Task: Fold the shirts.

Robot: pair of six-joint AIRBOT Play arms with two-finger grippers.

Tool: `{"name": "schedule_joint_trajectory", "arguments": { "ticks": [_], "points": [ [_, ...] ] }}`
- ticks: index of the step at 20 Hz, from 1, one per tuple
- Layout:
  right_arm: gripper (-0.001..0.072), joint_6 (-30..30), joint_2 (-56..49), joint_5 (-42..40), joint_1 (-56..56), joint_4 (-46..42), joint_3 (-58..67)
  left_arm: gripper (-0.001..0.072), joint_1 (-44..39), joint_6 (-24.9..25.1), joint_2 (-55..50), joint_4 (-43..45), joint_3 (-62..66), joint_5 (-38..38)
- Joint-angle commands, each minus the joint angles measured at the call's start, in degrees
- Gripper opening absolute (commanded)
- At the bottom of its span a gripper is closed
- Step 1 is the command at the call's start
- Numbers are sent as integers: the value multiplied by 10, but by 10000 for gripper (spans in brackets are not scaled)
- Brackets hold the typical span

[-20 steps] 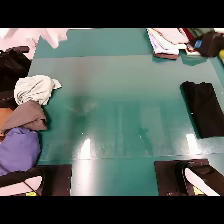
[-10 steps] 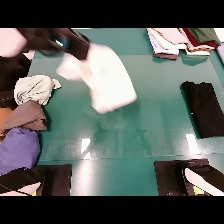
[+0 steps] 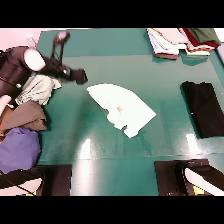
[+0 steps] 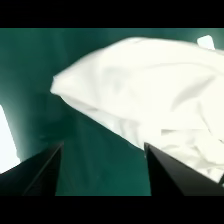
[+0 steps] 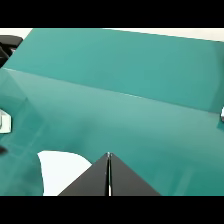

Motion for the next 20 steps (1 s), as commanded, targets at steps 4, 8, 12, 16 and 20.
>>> {"name": "schedule_joint_trajectory", "arguments": {
  "ticks": [4,8,12,16,20],
  "points": [
    [18,0,-12,4,0,5,1,600,-66,108,-1,-265,-232,164],
    [17,0,-13,6,0,5,1,600,-108,107,-28,-308,-236,229],
    [18,0,-13,42,0,2,1,489,-112,107,-64,-324,-228,260],
    [18,0,19,104,-34,-1,-110,25,-64,107,-63,-282,-183,244],
    [343,0,58,114,-131,0,-395,25,-18,124,-62,-247,-153,176]
  ]
}}
